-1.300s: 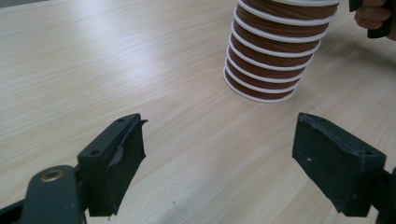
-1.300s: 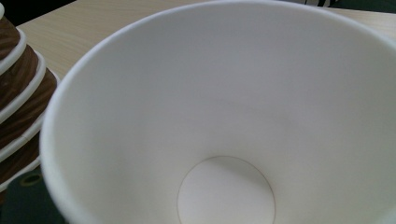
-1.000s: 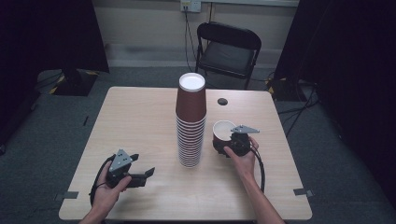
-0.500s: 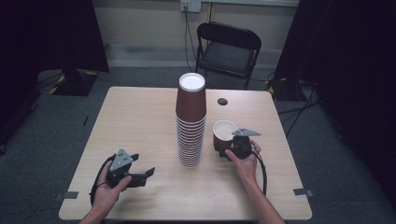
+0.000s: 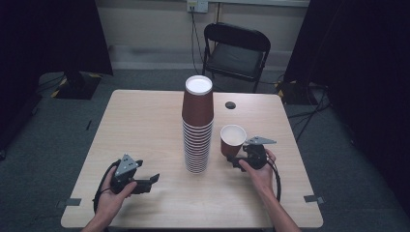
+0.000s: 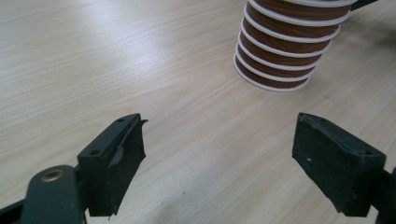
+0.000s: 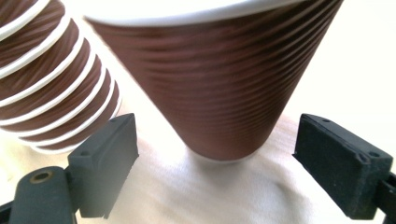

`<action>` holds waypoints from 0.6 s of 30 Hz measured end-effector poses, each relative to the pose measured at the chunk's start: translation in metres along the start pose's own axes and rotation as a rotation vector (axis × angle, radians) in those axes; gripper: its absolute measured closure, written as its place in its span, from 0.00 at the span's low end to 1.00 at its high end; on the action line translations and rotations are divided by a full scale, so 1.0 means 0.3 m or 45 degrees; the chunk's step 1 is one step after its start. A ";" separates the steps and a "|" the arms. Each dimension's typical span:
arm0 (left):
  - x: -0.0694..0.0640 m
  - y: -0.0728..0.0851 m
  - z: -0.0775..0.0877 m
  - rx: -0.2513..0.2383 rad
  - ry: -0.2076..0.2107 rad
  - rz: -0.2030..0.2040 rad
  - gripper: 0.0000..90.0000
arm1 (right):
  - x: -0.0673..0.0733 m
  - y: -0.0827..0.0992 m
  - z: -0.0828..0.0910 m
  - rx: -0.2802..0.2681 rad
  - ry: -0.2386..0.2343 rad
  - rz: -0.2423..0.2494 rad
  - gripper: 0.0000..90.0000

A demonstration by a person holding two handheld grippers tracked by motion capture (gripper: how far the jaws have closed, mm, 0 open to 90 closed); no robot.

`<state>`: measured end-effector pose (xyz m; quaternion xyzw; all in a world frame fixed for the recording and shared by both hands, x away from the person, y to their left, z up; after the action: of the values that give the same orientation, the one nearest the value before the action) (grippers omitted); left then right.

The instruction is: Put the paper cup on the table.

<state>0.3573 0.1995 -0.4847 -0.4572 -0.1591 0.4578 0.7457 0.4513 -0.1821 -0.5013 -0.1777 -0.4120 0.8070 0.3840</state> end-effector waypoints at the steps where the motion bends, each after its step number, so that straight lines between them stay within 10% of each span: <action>1: 0.000 -0.001 0.000 -0.002 -0.002 0.002 0.19 | 0.001 0.001 0.007 0.000 -0.002 0.006 0.15; 18: 0.023 -0.003 -0.003 0.007 -0.022 0.017 0.19 | 0.002 0.027 0.147 -0.034 0.010 -0.022 0.16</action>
<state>0.3621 0.2044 -0.4857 -0.4523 -0.1612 0.4671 0.7424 0.4206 -0.2079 -0.4814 -0.1827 -0.4227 0.7974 0.3901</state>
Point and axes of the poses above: each handheld gripper's, and its own axes: z roughly backward along the jaws, y roughly out of its underside, x roughly to its left, the point moved 4 cm from there along -z, roughly forward along the jaws, and after that the axes turned 9 degrees about z, right-handed, at the moved point
